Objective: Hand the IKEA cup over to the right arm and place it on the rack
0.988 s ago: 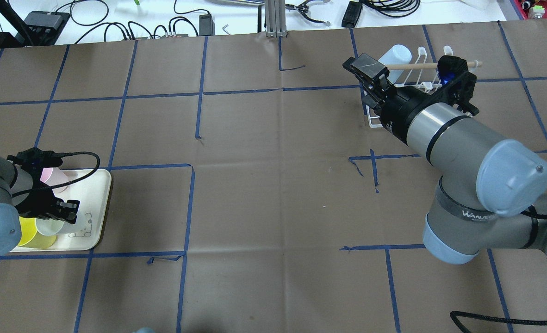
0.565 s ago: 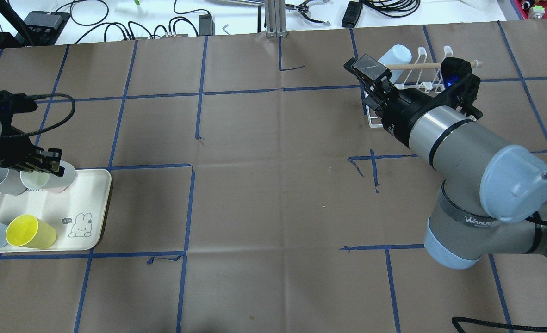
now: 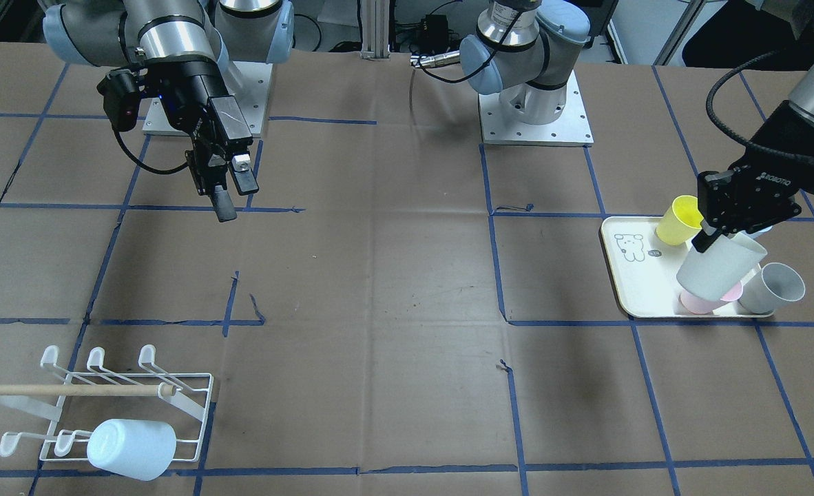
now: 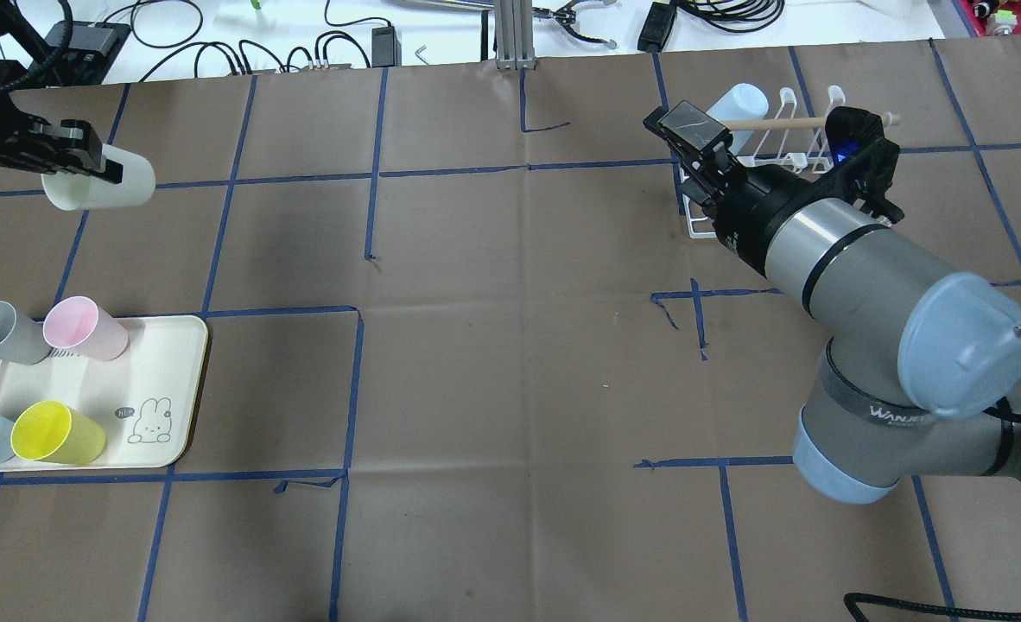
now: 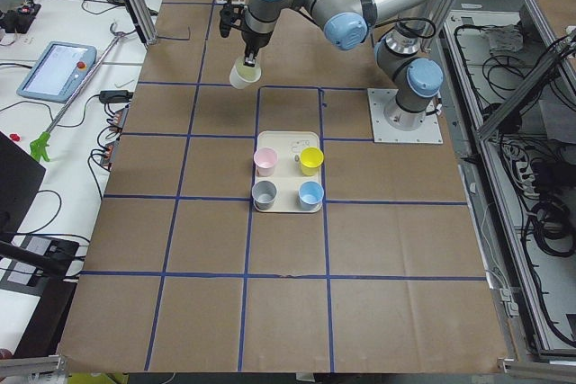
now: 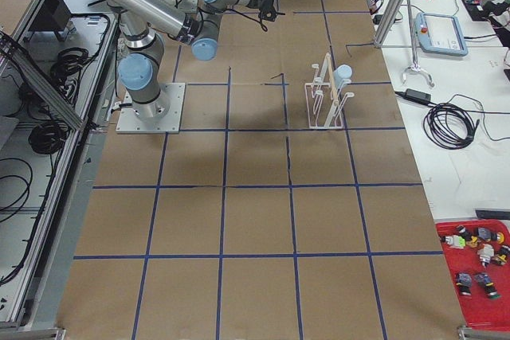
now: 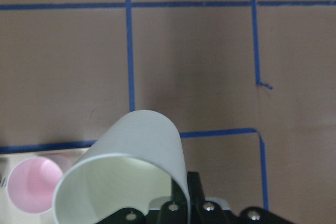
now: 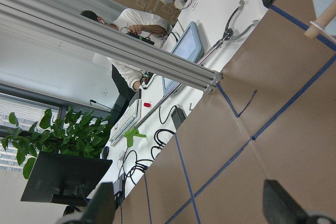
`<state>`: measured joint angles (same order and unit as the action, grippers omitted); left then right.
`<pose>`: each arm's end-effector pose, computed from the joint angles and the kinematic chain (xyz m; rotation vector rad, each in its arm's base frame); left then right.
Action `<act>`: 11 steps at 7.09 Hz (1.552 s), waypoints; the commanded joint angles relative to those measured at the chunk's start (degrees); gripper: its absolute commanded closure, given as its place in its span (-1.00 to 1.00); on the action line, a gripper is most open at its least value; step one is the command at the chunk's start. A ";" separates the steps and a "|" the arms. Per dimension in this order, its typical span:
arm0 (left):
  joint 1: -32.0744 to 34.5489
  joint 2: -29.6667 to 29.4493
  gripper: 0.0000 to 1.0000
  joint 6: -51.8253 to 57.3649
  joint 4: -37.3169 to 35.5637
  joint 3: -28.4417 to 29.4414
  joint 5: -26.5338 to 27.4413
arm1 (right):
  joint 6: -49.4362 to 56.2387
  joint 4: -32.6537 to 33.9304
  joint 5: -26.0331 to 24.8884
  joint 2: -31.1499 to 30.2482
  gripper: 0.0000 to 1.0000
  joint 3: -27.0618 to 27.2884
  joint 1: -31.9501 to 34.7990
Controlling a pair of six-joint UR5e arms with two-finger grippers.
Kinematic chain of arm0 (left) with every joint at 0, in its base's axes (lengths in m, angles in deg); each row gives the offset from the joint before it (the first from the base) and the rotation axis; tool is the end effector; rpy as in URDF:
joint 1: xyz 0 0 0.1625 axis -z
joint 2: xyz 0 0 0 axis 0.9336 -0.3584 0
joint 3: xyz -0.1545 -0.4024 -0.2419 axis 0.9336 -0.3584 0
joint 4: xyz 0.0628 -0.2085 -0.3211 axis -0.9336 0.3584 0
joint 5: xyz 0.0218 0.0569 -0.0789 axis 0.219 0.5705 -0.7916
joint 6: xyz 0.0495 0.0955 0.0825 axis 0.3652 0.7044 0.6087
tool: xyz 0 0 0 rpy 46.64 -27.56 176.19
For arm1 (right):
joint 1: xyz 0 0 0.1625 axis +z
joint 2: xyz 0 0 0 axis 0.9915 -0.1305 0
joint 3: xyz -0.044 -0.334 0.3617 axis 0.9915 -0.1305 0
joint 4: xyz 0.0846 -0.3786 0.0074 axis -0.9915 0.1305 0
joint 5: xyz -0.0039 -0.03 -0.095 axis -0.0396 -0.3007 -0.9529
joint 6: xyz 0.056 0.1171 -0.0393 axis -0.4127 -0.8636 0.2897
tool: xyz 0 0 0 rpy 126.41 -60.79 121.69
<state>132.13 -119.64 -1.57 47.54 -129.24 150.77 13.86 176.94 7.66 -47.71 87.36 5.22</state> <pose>0.0514 -0.5192 0.5100 -0.1409 -2.8133 0.5313 0.1745 -0.4052 0.4666 0.7800 1.9509 -0.9622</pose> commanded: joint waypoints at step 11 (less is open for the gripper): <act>23.85 -19.86 1.00 -3.78 -80.77 -18.76 -22.87 | -7.52 0.45 0.76 0.08 -1.00 -0.08 0.08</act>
<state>153.25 -137.08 -1.71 -27.31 -147.97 127.78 10.30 177.23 8.20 -47.69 87.28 5.22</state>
